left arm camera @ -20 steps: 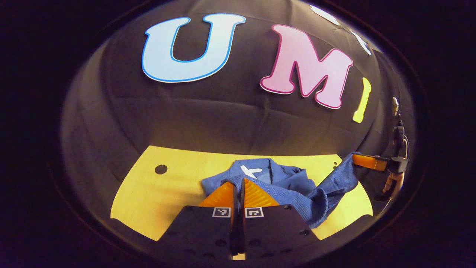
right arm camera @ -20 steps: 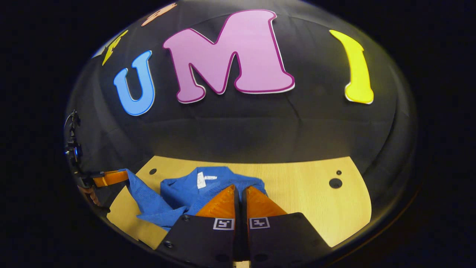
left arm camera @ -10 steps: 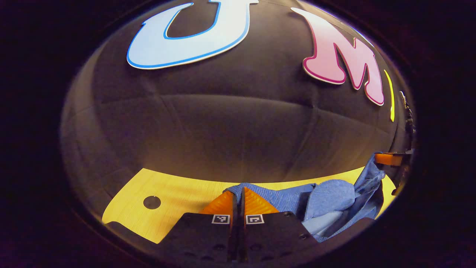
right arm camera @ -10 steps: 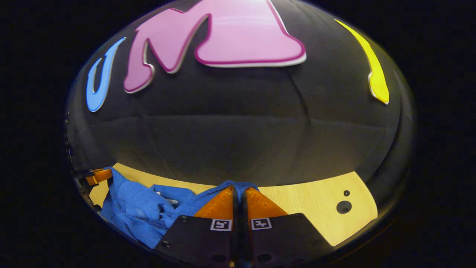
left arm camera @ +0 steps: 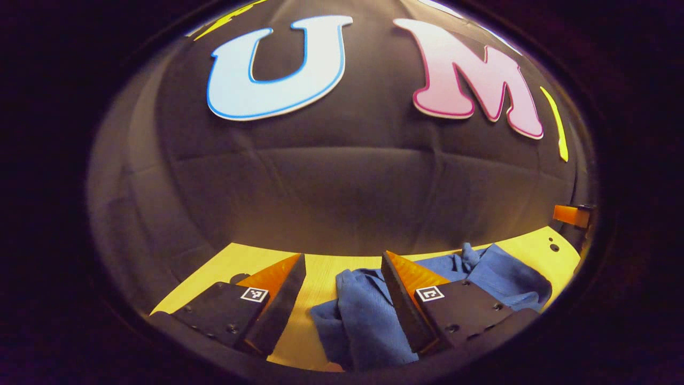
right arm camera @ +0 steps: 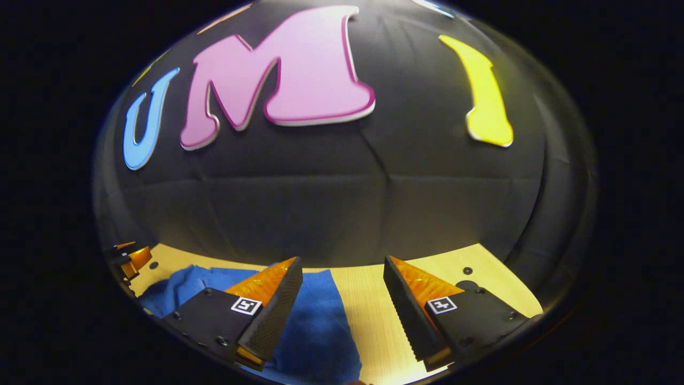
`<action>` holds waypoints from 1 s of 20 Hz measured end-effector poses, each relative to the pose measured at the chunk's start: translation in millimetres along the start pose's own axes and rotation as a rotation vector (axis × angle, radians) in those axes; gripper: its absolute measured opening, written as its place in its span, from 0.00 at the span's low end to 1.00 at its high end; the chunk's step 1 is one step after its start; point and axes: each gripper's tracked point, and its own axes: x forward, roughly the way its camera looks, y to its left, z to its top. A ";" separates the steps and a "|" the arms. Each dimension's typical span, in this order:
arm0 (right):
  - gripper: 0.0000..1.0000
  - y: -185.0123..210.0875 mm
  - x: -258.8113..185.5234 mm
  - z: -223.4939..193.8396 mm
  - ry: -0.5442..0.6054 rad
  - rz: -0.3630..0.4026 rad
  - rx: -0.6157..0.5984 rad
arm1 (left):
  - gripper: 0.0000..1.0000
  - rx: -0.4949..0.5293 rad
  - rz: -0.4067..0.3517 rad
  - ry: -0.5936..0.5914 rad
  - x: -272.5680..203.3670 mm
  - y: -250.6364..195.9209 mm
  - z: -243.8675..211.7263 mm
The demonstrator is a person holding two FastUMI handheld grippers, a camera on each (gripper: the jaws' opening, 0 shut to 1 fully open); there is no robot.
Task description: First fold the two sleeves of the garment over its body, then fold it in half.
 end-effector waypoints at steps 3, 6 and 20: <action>0.96 8.0 -76.0 24.4 -0.133 0.014 -0.019 | 0.83 -0.074 -0.048 -0.141 -80.2 -5.0 34.1; 0.95 18.7 -160.9 33.5 -0.203 0.028 -0.056 | 0.81 -0.113 -0.056 -0.285 -173.7 11.7 56.3; 0.95 60.4 -432.8 54.2 -0.097 0.014 -0.055 | 0.80 -0.036 0.014 -0.243 -483.1 66.0 43.5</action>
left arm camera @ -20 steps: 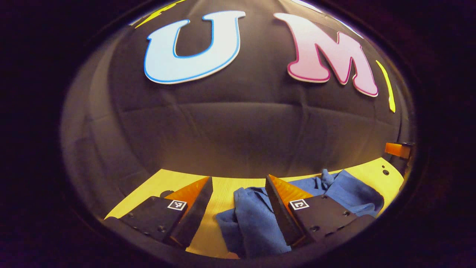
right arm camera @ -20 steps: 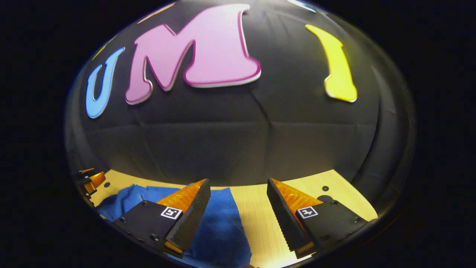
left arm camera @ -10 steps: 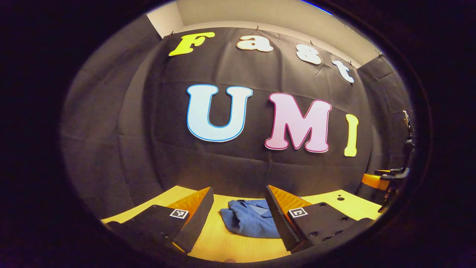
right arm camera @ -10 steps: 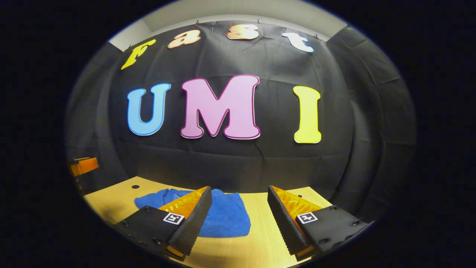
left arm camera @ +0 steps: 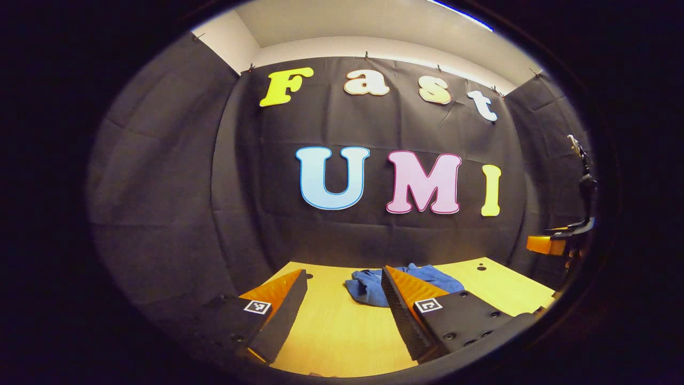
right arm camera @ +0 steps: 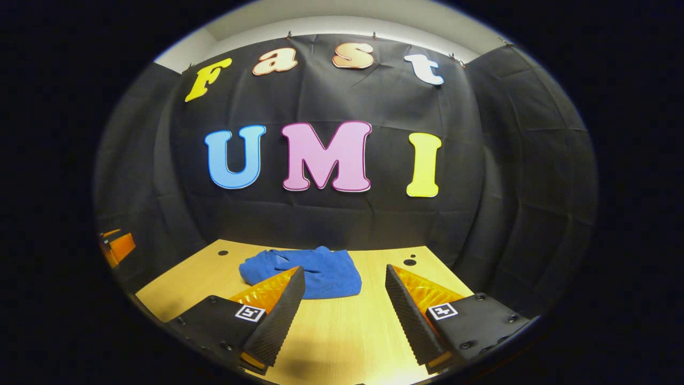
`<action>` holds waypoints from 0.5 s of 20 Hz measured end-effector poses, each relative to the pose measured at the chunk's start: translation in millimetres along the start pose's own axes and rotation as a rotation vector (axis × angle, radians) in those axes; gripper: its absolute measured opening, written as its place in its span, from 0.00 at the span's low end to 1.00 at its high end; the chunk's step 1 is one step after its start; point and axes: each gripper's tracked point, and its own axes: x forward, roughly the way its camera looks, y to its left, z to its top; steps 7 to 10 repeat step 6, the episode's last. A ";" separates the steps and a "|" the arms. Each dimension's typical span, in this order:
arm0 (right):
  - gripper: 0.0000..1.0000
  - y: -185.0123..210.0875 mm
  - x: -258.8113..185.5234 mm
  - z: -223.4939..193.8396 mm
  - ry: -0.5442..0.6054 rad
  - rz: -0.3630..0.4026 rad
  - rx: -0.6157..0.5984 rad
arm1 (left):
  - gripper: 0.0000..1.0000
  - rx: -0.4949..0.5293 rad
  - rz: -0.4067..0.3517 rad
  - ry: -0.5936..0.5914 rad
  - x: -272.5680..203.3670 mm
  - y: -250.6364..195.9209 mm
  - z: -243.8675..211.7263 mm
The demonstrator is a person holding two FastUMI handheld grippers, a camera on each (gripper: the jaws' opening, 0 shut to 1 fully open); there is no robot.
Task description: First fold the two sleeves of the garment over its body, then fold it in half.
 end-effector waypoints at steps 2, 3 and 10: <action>0.95 13.6 -21.3 14.6 -0.028 0.020 0.015 | 0.79 -0.044 -0.030 -0.013 -15.1 -7.5 17.0; 0.95 19.6 -32.6 19.2 -0.038 0.033 0.015 | 0.80 -0.061 -0.047 -0.032 -20.3 -14.1 25.6; 0.90 32.1 -60.0 25.4 -0.074 0.058 0.013 | 0.80 -0.067 -0.082 -0.129 -28.5 -29.5 51.8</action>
